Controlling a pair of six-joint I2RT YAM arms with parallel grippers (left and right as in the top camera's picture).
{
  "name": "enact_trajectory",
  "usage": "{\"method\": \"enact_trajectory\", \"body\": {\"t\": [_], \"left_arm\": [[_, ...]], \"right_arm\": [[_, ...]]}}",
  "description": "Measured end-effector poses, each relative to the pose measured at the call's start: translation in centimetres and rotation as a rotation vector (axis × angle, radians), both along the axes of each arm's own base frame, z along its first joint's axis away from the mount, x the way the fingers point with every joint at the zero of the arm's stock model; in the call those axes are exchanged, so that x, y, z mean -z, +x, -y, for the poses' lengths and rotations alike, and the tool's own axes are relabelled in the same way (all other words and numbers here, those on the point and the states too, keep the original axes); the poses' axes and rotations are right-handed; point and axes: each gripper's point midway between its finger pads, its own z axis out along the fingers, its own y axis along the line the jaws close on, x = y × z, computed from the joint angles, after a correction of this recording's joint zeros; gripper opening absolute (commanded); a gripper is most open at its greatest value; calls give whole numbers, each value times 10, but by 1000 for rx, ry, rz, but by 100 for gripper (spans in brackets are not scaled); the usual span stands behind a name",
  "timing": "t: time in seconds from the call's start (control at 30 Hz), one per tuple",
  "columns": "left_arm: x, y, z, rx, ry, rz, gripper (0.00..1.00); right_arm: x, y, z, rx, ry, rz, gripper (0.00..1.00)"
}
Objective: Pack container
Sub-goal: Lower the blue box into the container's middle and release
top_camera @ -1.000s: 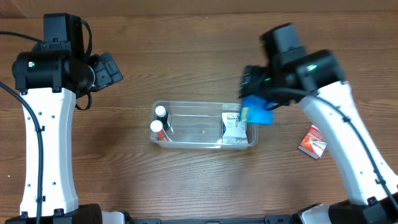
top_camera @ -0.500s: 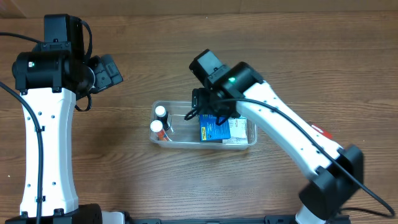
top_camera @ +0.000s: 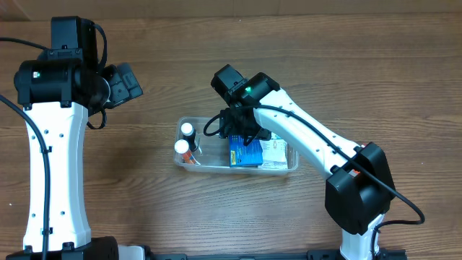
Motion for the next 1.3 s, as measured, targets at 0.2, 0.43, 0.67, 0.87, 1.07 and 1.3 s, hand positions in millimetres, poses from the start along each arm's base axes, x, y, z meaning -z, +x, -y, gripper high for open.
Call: {"method": "enact_trajectory", "body": {"t": [0.2,0.43,0.67,0.87,1.07,1.3], "left_arm": [[0,0,0,9,4,-1,100],[0,0,0,12,5,-1,100],[0,0,0,14,6,-2,100],[0,0,0,15,6,-2,100],[0,0,0,15,6,-2,100],[0,0,0,18,8,-3,100]], "right_arm": [[12,1,-4,-1,23,5,73],[20,4,-5,0,20,15,80],[20,6,-4,1,17,23,100],[20,8,1,7,-12,41,100],[20,11,6,10,-36,55,100],[18,38,28,6,-50,108,100]]}}
